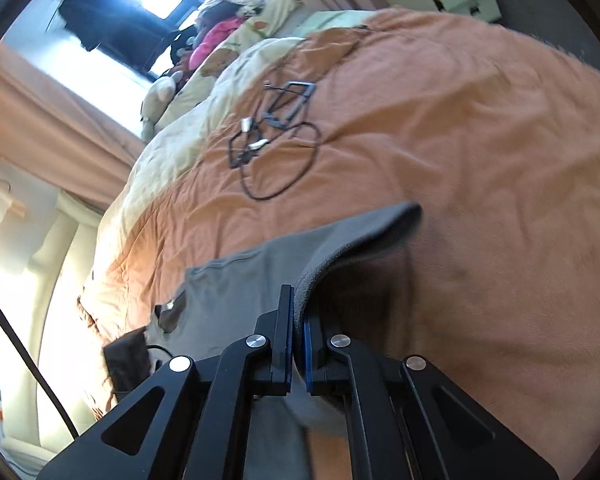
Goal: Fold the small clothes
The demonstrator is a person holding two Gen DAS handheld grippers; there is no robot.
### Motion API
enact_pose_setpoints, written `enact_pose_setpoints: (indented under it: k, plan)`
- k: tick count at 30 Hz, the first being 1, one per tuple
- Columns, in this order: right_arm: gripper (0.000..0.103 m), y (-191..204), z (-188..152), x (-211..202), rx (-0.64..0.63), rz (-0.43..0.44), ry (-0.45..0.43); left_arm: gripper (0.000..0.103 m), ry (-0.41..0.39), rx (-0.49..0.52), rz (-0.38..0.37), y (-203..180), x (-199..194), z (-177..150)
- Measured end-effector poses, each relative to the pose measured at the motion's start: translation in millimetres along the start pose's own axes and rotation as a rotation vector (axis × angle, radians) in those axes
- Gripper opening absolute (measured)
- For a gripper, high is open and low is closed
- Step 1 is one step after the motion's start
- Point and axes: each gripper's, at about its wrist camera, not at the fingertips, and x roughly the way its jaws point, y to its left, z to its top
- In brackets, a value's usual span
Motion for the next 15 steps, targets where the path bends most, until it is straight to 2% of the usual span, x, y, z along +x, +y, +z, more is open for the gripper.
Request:
enact_pose_setpoints:
  k: [5, 10, 15]
  plan:
    - [0.001, 38, 0, 2, -0.053, -0.022, 0.008, 0.024, 0.025, 0.008, -0.076, -3, -7, -11]
    - [0.001, 62, -5, 6, -0.066, -0.039, 0.026, 0.024, 0.031, 0.02, -0.079, -11, -8, -21]
    - [0.001, 89, -11, 8, -0.1, -0.049, 0.045, 0.024, 0.018, -0.032, -0.111, 6, -28, -22]
